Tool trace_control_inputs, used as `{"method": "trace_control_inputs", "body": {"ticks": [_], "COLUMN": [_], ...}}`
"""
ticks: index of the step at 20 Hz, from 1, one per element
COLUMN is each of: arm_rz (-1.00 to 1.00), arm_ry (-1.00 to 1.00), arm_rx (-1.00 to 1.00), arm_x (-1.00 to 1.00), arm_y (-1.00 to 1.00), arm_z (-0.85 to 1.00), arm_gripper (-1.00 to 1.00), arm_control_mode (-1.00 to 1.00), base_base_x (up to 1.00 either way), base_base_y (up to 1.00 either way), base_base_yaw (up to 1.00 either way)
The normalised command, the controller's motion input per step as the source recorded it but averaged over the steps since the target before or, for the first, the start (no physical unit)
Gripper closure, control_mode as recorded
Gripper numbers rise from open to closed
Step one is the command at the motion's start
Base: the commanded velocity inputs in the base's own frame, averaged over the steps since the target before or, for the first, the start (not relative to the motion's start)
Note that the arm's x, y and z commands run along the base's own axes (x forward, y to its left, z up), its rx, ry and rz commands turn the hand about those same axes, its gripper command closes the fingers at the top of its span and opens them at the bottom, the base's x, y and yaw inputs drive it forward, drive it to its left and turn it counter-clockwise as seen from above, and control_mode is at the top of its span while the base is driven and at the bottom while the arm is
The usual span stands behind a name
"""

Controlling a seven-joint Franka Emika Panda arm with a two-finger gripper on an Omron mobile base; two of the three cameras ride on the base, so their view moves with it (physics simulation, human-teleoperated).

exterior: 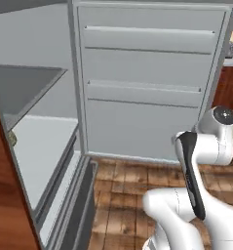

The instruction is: Pick the egg and butter from the fridge and place them by the bowl for mixing.

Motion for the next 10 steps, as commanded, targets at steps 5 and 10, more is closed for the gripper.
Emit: {"method": "trace_control_inputs", "body": {"ticks": [5, 10], "arm_rz": [0.00, 0.00], "arm_ry": [0.00, 0.00], "arm_rx": [0.00, 0.00], "arm_x": [0.00, 0.00], "arm_y": [0.00, 0.00], "arm_z": [0.00, 0.00], "arm_gripper": [1.00, 1.00], "arm_control_mode": [1.00, 1.00], "base_base_x": [-0.04, 0.07], "base_base_y": [0.01, -0.09], "base_base_yaw": [-0.87, -0.66]}}
